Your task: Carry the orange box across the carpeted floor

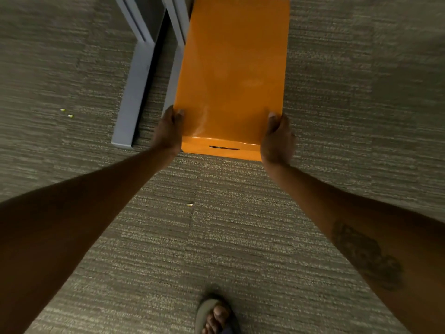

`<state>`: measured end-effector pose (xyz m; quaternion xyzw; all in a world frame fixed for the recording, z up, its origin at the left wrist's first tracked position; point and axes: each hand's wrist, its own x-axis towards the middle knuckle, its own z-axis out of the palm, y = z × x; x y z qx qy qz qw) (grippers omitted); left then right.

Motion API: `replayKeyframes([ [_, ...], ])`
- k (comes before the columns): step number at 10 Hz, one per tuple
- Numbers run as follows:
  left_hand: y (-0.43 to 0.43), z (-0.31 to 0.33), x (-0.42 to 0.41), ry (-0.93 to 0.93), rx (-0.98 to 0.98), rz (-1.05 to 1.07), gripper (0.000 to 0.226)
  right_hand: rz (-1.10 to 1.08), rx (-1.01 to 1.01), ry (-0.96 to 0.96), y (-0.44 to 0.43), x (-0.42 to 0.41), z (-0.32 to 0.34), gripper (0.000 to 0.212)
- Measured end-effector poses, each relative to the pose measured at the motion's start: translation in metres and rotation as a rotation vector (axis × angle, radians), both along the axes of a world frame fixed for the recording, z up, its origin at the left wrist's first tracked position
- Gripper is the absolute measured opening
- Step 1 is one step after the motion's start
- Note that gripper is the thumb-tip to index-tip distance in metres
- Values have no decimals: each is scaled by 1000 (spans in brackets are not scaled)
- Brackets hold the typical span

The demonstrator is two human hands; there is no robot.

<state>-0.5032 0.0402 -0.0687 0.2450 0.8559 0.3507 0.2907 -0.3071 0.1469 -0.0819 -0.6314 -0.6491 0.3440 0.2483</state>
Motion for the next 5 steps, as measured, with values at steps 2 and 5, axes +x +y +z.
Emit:
replayKeyframes([
  [2, -13, 9, 15, 309, -141, -145, 59, 76, -110, 102, 0, 4, 8, 46],
  [5, -32, 43, 84, 508, -212, -336, 56, 373, -1, -123, -14, 48, 41, 52],
])
